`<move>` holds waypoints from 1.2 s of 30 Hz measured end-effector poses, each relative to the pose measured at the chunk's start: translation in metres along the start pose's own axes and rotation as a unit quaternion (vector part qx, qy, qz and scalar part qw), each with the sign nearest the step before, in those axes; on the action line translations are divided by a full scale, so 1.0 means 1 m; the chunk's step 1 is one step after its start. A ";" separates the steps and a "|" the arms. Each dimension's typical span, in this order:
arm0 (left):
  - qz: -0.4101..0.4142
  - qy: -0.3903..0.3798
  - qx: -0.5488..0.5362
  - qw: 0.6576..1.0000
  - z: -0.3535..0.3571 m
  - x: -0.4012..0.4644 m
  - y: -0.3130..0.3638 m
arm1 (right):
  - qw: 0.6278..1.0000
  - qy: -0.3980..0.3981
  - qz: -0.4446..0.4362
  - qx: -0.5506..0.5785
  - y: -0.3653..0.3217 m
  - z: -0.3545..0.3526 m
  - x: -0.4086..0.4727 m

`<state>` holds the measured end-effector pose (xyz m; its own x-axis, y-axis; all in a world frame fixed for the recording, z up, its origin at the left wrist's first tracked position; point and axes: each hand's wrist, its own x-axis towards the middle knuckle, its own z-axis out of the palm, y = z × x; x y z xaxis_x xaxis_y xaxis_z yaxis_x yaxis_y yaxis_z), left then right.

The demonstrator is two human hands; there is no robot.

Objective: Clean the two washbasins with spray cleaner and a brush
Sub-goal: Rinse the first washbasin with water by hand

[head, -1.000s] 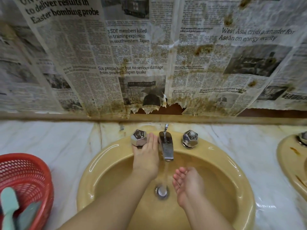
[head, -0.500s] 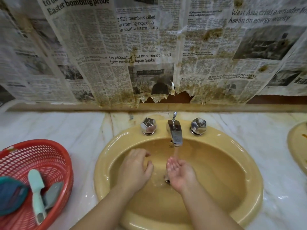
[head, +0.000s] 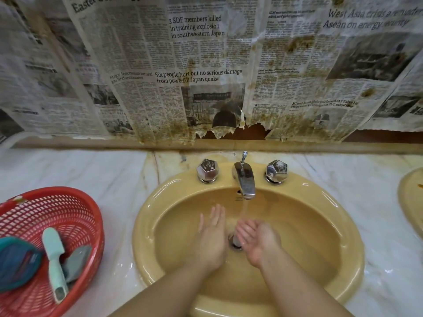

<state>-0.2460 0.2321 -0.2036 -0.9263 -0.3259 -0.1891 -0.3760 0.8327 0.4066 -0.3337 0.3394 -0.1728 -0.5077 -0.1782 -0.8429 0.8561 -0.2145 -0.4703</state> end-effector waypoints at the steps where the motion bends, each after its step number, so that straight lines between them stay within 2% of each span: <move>1: -0.037 0.006 -0.098 0.995 0.002 0.003 0.006 | 1.000 0.008 -0.004 -0.021 0.000 -0.004 0.001; 2: -0.104 0.004 -0.212 0.972 0.001 0.007 0.015 | 0.999 0.018 -0.010 -0.038 0.000 -0.006 0.000; 3: -0.177 0.007 -0.339 0.924 -0.004 0.013 0.027 | 0.998 0.028 -0.016 -0.050 0.000 -0.006 -0.002; 4: -0.238 0.013 -0.468 0.851 -0.009 0.018 0.038 | 0.998 0.033 -0.023 -0.054 0.001 -0.004 -0.005; 6: -0.323 0.004 -0.685 0.653 -0.014 0.030 0.056 | 0.997 0.037 -0.046 -0.046 -0.001 -0.003 -0.010; 8: -0.358 -0.015 -0.798 0.484 -0.015 0.038 0.066 | 0.995 0.034 -0.073 -0.055 -0.004 -0.005 -0.015; 9: -0.362 -0.022 -0.831 0.422 -0.017 0.040 0.069 | 0.993 0.033 -0.089 -0.074 -0.005 -0.008 -0.015; 10: -0.360 -0.029 -0.854 0.374 -0.017 0.041 0.070 | 0.989 0.033 -0.109 -0.096 -0.007 -0.012 -0.014; 11: -0.360 -0.030 -0.866 0.345 -0.019 0.042 0.069 | 0.983 0.034 -0.129 -0.124 -0.008 -0.016 -0.012; 13: -0.362 -0.038 -0.877 0.314 -0.018 0.042 0.069 | 0.965 0.042 -0.175 -0.189 -0.012 -0.025 -0.008; 16: -0.351 -0.059 -0.885 0.300 -0.020 0.034 0.069 | 0.918 0.052 -0.244 -0.307 -0.019 -0.037 -0.009; 20: -0.369 -0.004 -0.883 0.290 -0.041 0.024 0.055 | 0.856 0.027 -0.326 -0.400 -0.032 -0.042 -0.020; 21: -0.368 0.012 -0.880 0.300 -0.053 0.022 0.054 | 0.841 0.023 -0.347 -0.414 -0.035 -0.042 -0.022; 23: -0.346 0.049 -0.875 0.336 -0.082 0.022 0.056 | 0.796 0.030 -0.407 -0.446 -0.043 -0.041 -0.023; 25: -0.303 0.071 -0.874 0.374 -0.116 0.030 0.067 | 0.722 0.053 -0.487 -0.488 -0.055 -0.039 -0.022; 28: -0.230 0.041 -0.865 0.443 -0.157 0.053 0.106 | 0.619 0.075 -0.571 -0.534 -0.077 -0.023 -0.023; 30: -0.205 0.011 -0.845 0.494 -0.166 0.075 0.142 | 0.565 0.090 -0.600 -0.560 -0.095 -0.004 -0.019; 34: -0.196 -0.010 -0.774 0.602 -0.145 0.110 0.183 | 0.507 0.064 -0.513 -0.690 -0.130 0.014 0.005; 36: -0.173 -0.030 -0.724 0.667 -0.136 0.111 0.174 | 0.502 0.072 -0.501 -0.701 -0.127 0.001 0.013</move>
<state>-0.4181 0.2801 -0.0325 -0.7911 -0.3318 -0.5139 -0.2375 -0.6077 0.7578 -0.4493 0.3637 -0.1243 -0.8259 -0.5625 0.0387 -0.5445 0.7778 -0.3140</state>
